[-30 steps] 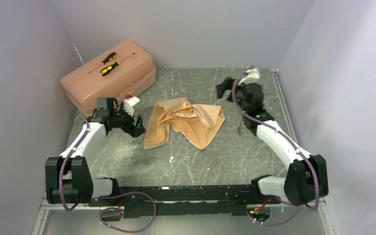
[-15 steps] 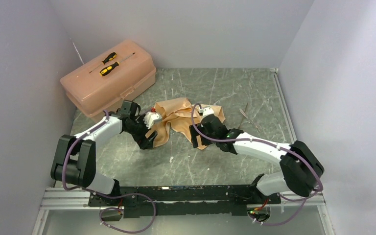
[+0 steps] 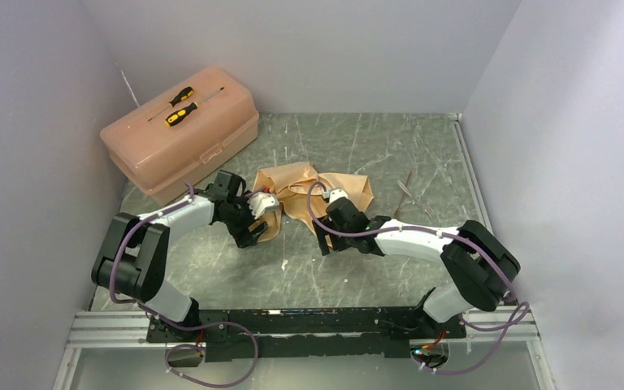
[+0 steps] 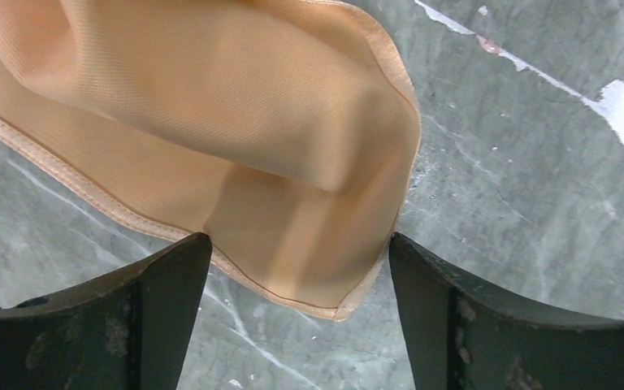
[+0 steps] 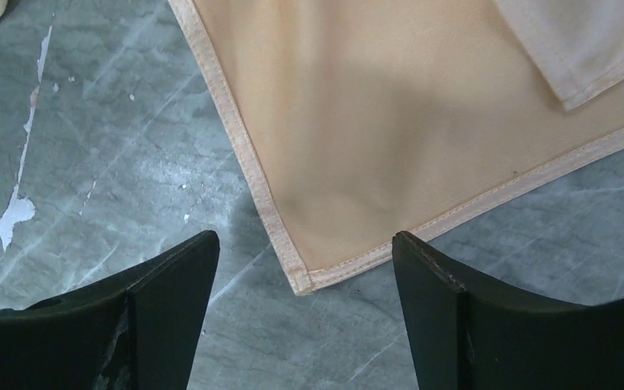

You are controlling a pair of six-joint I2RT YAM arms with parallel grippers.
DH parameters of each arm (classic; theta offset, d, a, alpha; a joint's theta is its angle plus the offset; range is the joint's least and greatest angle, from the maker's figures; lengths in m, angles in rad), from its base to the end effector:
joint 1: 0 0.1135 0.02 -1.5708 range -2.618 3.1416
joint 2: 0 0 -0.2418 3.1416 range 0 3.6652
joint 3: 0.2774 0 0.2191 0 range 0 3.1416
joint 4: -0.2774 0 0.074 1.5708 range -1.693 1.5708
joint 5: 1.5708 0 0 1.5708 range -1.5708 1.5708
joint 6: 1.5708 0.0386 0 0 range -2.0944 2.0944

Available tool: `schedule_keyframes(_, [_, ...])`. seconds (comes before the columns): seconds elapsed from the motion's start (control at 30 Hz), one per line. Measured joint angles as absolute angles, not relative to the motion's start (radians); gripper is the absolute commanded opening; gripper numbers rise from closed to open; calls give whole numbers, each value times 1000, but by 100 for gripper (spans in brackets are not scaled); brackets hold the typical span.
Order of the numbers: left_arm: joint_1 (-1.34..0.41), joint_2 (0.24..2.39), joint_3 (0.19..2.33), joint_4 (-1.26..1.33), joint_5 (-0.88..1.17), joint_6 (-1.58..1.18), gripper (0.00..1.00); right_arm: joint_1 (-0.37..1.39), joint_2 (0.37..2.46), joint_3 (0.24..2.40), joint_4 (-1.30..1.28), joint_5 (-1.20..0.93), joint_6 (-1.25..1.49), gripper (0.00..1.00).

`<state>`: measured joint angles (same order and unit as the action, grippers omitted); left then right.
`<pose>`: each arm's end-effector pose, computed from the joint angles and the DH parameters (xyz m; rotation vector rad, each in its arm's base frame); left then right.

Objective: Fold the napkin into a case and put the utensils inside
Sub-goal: Flatten out the napkin at the center of the board.

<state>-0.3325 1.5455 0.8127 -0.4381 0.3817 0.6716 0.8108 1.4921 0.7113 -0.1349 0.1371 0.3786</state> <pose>0.2348 -0.0963 0.1577 1.3695 2.2785 -0.4150 0.1838 0.1858 0.1599 -0.4800 2.4590 0.3344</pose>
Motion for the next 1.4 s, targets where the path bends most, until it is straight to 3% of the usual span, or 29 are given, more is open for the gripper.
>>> schedule_keyframes(0.07, [-336,1539,799,-411,368,678,73,819,1492,705,-134,137,384,74])
schedule_keyframes(0.13, [-336,1539,793,-391,357,683,62,825,1495,703,-134,138,392,62])
schedule_keyframes(0.17, [-336,1540,792,-379,349,684,56,828,1499,703,-133,140,395,53])
schedule_keyframes(0.27, [-337,1543,792,-358,342,672,39,834,1515,704,-123,166,407,12])
schedule_keyframes(0.33, [-338,1544,794,-354,334,664,27,835,1523,707,-120,186,421,0])
schedule_keyframes(0.43, [-338,1544,807,-375,314,649,8,840,1524,709,-122,218,439,0])
schedule_keyframes(0.5, [-337,1542,830,-412,302,638,3,844,1520,714,-140,244,437,0])
schedule_keyframes(0.67, [-337,1512,988,-537,289,607,3,843,1451,782,-267,331,398,0])
schedule_keyframes(0.93, [-337,1419,1321,-670,289,537,3,806,1267,1114,-413,460,282,0])
schedule_keyframes(1.27, [-338,1358,1399,-727,238,483,3,768,1206,1328,-547,534,183,0])
schedule_keyframes(1.4, [-338,1399,1459,-703,200,467,3,658,1256,1403,-553,490,147,0])
